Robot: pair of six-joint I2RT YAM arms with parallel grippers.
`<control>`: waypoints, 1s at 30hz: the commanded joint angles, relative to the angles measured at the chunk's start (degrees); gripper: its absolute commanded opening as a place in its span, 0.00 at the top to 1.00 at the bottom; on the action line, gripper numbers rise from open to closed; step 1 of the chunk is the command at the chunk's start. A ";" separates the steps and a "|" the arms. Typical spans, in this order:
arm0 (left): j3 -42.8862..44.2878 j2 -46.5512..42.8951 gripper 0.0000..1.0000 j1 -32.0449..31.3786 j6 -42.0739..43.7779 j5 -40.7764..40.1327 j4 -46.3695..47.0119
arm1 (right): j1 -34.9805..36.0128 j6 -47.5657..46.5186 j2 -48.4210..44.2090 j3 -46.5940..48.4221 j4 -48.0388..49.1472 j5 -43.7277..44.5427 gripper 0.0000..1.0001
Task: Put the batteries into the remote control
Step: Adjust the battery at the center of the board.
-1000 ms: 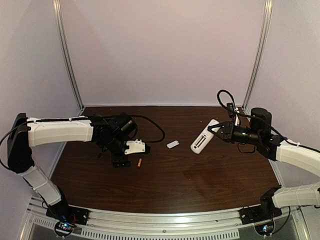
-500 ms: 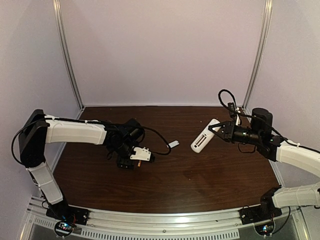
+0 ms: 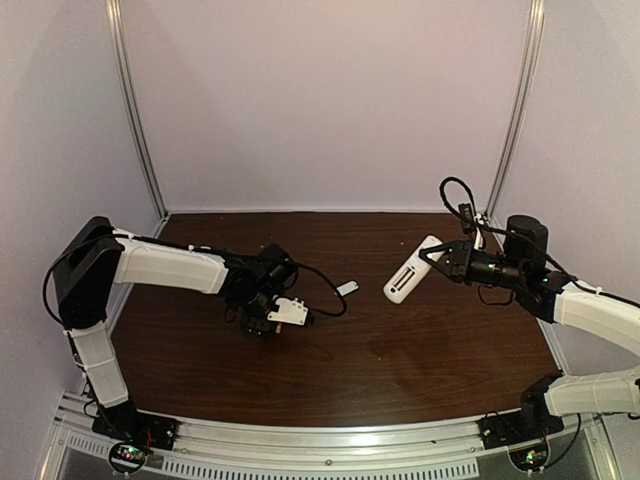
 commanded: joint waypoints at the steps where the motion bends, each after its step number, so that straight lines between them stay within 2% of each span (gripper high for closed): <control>1: 2.26 3.12 0.22 -0.16 2.00 -0.66 2.36 | -0.69 0.18 -0.77 -0.33 1.09 -0.86 1.00; 7: 3.47 4.92 0.25 -0.40 3.37 0.56 2.54 | -1.16 0.16 -0.72 -0.62 0.95 -0.86 1.00; 19: 7.88 7.72 0.31 -2.00 3.79 8.10 0.51 | -2.14 0.17 -0.04 -0.85 1.30 -1.48 1.00; 22: 8.82 8.82 0.38 -2.09 3.19 8.50 -0.10 | -2.40 0.17 -0.08 -0.96 1.28 -1.63 1.00; 27: 10.02 10.45 0.54 -1.73 1.95 8.98 -1.67 | -2.77 0.08 -0.27 -1.08 1.26 -1.74 1.00; 30: 12.13 11.62 0.59 -0.93 0.47 11.10 -3.77 | -2.82 0.22 -0.30 -1.18 1.31 -1.91 1.00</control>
